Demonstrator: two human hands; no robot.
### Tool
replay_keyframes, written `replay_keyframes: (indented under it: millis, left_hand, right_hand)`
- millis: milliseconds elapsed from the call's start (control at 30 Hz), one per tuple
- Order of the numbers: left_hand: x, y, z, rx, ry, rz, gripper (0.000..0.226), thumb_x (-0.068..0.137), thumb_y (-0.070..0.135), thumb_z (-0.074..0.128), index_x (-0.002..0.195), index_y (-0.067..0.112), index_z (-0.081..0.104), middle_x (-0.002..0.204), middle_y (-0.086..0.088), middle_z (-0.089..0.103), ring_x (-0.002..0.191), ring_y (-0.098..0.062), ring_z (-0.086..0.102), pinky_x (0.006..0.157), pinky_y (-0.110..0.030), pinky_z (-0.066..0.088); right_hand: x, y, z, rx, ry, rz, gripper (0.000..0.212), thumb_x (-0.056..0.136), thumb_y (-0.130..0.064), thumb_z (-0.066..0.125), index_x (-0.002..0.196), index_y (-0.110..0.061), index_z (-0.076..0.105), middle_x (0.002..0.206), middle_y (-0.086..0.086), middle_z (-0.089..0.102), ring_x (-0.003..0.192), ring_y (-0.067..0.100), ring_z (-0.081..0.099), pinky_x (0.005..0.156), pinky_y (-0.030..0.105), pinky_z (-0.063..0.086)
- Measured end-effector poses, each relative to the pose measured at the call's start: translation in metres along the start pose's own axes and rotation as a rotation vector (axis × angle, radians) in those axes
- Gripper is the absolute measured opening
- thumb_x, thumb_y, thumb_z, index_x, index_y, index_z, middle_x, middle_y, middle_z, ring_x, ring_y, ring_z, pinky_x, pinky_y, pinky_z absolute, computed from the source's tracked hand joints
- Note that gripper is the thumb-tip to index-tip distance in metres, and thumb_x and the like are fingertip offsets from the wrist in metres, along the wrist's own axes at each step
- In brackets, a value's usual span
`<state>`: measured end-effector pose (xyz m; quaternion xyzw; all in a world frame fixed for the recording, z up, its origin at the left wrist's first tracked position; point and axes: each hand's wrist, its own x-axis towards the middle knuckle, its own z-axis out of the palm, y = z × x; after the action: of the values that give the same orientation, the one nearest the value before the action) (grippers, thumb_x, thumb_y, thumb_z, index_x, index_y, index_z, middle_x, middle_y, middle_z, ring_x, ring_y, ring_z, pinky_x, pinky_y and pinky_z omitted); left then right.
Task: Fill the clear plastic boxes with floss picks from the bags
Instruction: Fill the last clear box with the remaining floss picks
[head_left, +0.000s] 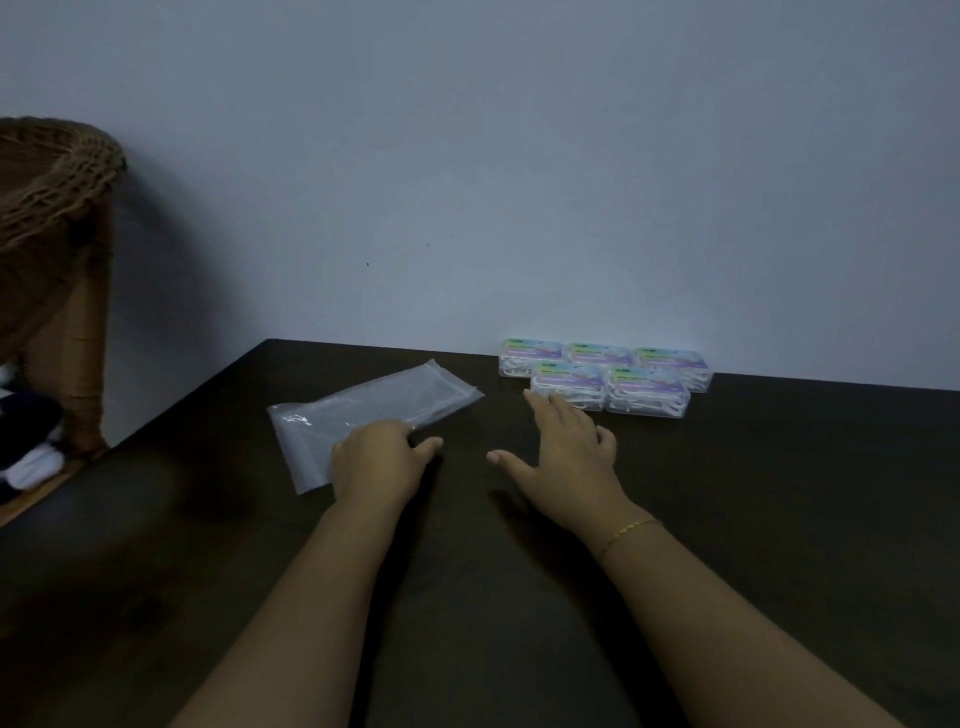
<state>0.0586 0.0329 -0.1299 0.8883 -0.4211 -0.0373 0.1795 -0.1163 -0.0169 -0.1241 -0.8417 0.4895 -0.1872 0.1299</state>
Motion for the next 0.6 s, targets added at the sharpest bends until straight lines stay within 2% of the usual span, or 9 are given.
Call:
replay_keyframes:
  millis: [100,233,300,400,500,600]
  left_hand:
    - [-0.012,-0.002,-0.003,-0.179,0.014,-0.007,0.038,0.088,0.045,0.062,0.122,0.028,0.063,0.114,-0.002,0.066,0.102,-0.019,0.059,0.085,-0.034,0.050]
    - [-0.036,-0.001,-0.005,-0.353,0.100,0.074,0.016,0.090,0.034,0.063,0.101,0.027,0.071,0.097,0.007,0.070,0.087,-0.009,0.061,0.077,-0.027,0.049]
    - [-0.049,0.001,-0.006,-0.417,0.108,0.128,0.007,0.087,0.032,0.066,0.093,0.028,0.066,0.086,0.011,0.067,0.084,-0.008,0.061,0.075,-0.026,0.047]
    - [-0.072,0.003,-0.007,-0.489,0.029,0.245,0.021,0.087,0.025,0.066,0.101,0.031,0.052,0.083,0.013,0.060,0.080,0.000,0.058,0.070,-0.018,0.044]
    - [-0.099,0.001,-0.009,-0.529,-0.057,0.400,0.034,0.090,0.020,0.062,0.116,0.038,0.047,0.089,0.013,0.061,0.082,0.005,0.057,0.071,-0.009,0.043]
    - [-0.119,-0.003,-0.010,-0.546,-0.100,0.493,0.024,0.091,0.018,0.059,0.105,0.037,0.057,0.091,0.013,0.061,0.084,0.007,0.057,0.073,-0.008,0.045]
  right_hand:
    - [-0.011,0.006,-0.010,0.042,0.008,0.065,0.074,0.087,-0.058,0.051,0.148,-0.032,0.018,0.154,-0.004,0.023,0.140,0.019,0.022,0.110,0.044,0.019]
    - [-0.030,0.014,-0.018,0.098,-0.026,0.115,0.068,0.088,-0.051,0.055,0.146,-0.031,0.025,0.148,-0.005,0.033,0.135,0.018,0.029,0.107,0.040,0.025]
    - [-0.042,0.017,-0.022,0.137,-0.039,0.125,0.068,0.087,-0.049,0.058,0.145,-0.031,0.027,0.146,-0.005,0.037,0.134,0.018,0.031,0.107,0.040,0.026]
    - [-0.051,0.026,-0.024,0.216,-0.049,0.175,0.071,0.085,-0.043,0.064,0.145,-0.030,0.028,0.145,-0.004,0.039,0.134,0.019,0.034,0.107,0.039,0.027]
    - [-0.060,0.036,-0.027,0.477,-0.011,0.255,0.091,0.078,-0.027,0.075,0.149,-0.026,0.017,0.150,0.004,0.034,0.135,0.024,0.036,0.111,0.042,0.032]
    - [-0.071,0.043,-0.039,0.808,0.069,0.328,0.110,0.073,-0.007,0.078,0.151,-0.023,0.002,0.152,0.009,0.029,0.134,0.026,0.037,0.105,0.036,0.037]
